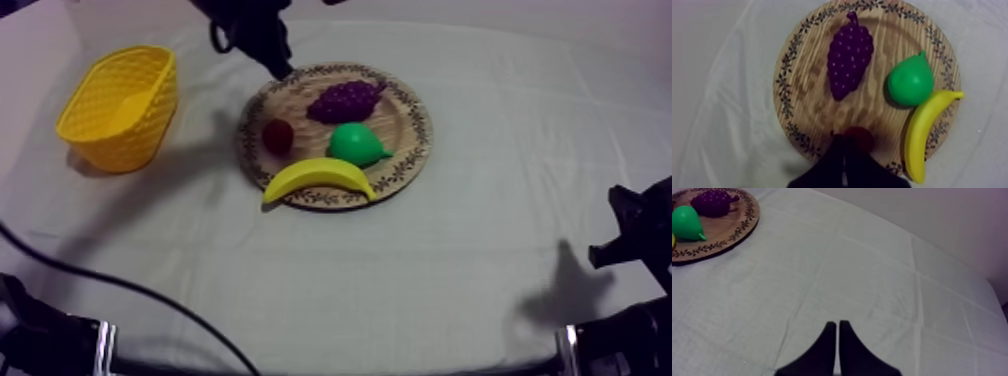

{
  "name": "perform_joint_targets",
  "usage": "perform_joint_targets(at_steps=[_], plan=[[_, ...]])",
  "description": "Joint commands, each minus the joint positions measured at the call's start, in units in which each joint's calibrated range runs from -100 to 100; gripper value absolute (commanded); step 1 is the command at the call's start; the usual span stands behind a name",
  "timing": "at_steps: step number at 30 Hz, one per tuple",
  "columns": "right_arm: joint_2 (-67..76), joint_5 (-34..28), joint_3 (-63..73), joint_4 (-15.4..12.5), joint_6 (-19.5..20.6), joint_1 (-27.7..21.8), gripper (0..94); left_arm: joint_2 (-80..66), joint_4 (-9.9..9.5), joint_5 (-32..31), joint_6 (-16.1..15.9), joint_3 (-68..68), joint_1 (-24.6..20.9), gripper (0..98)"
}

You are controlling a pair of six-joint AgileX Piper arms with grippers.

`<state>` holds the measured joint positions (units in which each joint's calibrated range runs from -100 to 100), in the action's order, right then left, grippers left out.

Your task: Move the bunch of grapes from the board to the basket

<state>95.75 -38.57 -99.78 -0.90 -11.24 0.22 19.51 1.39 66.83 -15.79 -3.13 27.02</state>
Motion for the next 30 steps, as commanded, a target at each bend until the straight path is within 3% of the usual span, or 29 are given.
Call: perform_joint_targets(at_steps=[1, 16, 30], plan=[[0.0, 0.0, 0.0, 0.0, 0.0, 0.0, 0.3, 6.1, -0.07, 3.2, -0.3, -10.3, 0.4, 0.0], [0.0, 0.0, 0.0, 0.0, 0.0, 0.0, 0.3, 18.6, -0.72, 6.8, -1.7, -26.2, 2.6, 1.0], [0.0, 0.0, 0.0, 0.0, 0.0, 0.0, 0.3, 17.7, -1.69, 8.9, -2.0, -25.9, 4.2, 49.8]])
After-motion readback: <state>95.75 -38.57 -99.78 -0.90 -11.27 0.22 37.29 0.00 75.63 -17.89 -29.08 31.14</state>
